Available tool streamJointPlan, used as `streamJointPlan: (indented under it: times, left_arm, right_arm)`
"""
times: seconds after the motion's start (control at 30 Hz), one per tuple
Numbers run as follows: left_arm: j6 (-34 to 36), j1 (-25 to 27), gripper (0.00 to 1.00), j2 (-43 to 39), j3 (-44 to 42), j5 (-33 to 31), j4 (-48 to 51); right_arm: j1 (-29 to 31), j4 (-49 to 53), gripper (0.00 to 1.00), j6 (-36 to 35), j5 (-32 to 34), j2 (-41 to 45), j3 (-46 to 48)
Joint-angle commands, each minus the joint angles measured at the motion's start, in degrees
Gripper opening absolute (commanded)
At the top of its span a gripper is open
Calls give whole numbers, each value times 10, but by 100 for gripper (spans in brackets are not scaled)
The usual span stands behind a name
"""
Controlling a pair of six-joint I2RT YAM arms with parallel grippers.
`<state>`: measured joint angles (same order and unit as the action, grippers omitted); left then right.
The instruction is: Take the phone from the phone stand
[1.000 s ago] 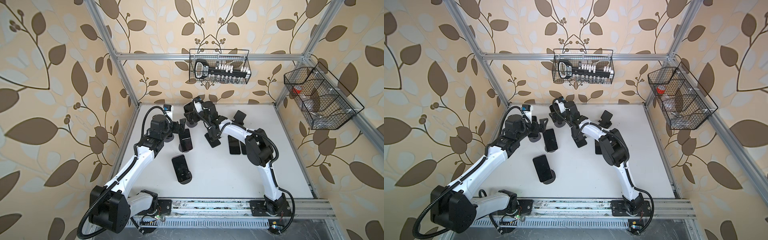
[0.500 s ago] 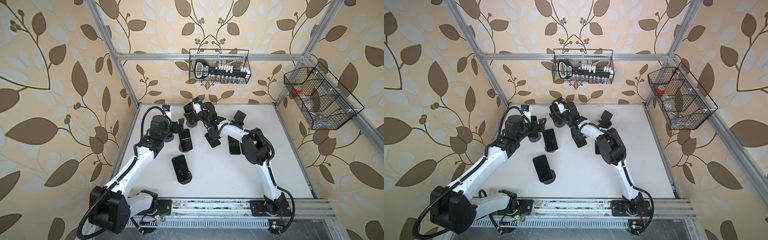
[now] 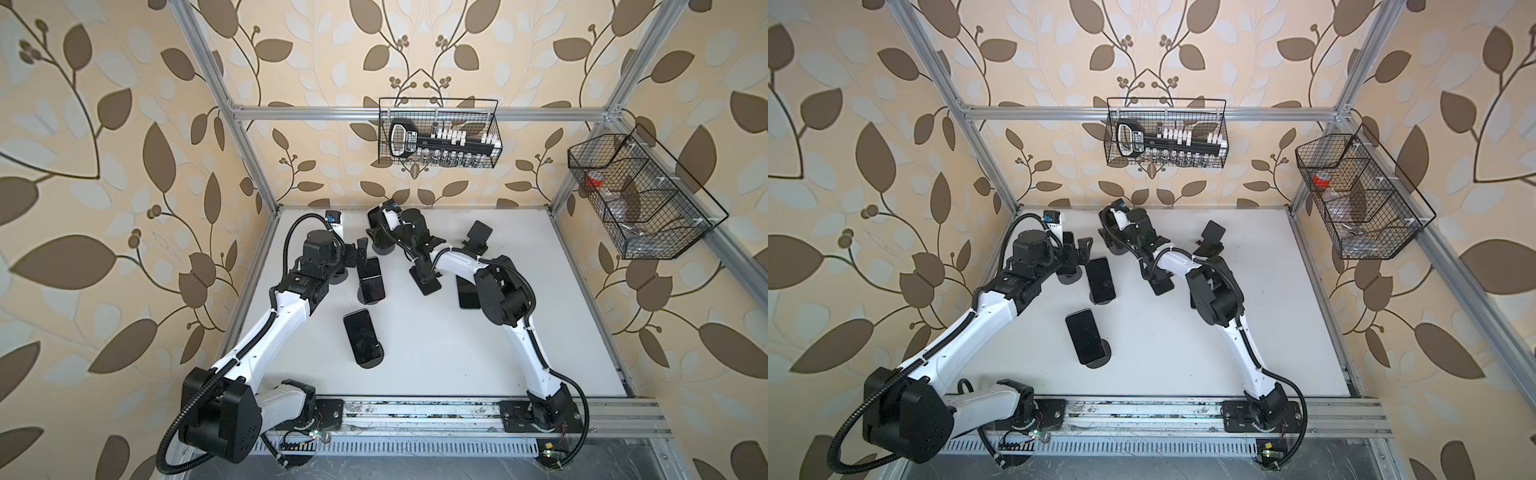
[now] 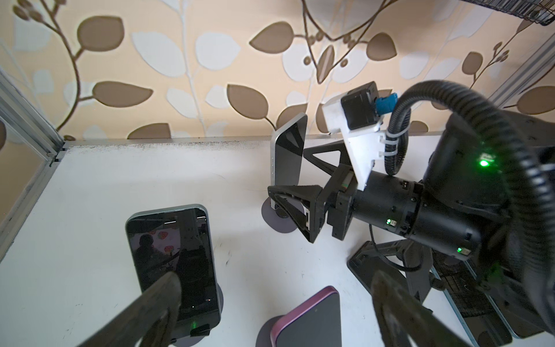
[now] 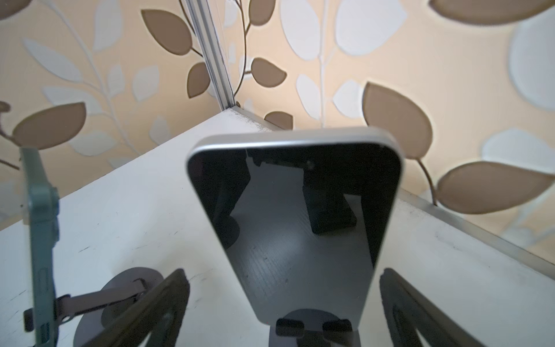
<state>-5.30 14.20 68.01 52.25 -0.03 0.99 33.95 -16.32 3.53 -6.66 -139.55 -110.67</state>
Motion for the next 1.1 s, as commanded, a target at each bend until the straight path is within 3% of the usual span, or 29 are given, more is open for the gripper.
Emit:
streamJointPlan:
  times: [0.0, 0.23, 0.5, 1.07]
  left_arm:
    - [-2, 0, 99, 1, 11, 0, -7]
    - [1, 0, 99, 0, 14, 0, -3]
    - [-4, 3, 99, 5, 15, 8, 0]
    - [-4, 5, 99, 6, 17, 7, 3]
  right_arm:
    - [-3, -17, 99, -7, 11, -21, -32]
    - [-8, -19, 100, -11, 32, -36, -51]
    - [-17, -28, 100, -45, -27, -49, -58]
    - [-18, -48, 100, -41, -24, -74, -75]
